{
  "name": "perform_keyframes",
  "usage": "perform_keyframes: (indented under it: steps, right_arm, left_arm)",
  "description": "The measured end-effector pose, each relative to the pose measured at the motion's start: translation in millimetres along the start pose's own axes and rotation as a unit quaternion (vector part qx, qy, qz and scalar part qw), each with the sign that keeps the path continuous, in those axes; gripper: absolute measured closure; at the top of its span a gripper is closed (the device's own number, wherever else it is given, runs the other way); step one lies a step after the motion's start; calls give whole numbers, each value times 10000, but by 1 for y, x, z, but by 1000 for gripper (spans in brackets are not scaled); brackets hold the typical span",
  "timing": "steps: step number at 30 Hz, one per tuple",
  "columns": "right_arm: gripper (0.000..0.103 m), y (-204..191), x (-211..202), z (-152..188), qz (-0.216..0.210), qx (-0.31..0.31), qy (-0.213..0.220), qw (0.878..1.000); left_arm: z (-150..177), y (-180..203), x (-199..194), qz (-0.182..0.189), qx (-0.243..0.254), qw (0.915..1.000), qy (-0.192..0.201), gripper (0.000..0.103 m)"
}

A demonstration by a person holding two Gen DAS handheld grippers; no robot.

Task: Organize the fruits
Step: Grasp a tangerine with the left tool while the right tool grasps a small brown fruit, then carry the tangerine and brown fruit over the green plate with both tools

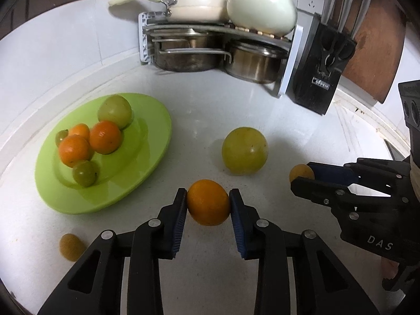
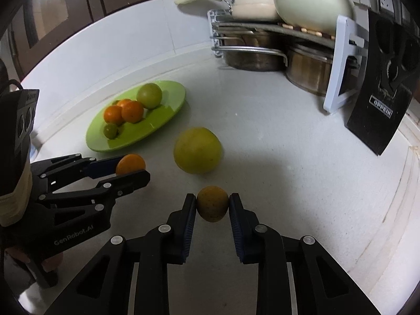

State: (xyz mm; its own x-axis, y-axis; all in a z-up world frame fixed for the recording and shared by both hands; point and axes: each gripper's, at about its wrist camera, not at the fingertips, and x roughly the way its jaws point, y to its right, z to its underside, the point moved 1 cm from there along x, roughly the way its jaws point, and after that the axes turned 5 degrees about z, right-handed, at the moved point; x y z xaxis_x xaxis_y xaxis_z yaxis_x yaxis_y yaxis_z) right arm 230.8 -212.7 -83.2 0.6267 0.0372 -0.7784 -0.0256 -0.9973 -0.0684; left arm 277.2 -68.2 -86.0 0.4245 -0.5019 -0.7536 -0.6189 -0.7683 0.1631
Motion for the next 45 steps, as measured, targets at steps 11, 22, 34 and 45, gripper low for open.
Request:
perform_keyframes:
  steps: [11,22,34,45]
  right_arm:
    - [76,-30,-26,-15,-253,-205,343,9989]
    - [76,-79,-46,-34,-540,-534,701,9946]
    - [76,-120,-48,-58,-690,-771,926,9903]
    - [76,-136,-15,-81,-667,-799,764,9916]
  left_arm:
    - [2,-13,-50,-277,-117,9987,403,71]
    - [12,-44,-99,-724,-237,9943,743,71]
    - [12,-81,-127,-1134,-287,9885,958,71]
    - [-7,-116,-108,-1159,-290,9895,815,71]
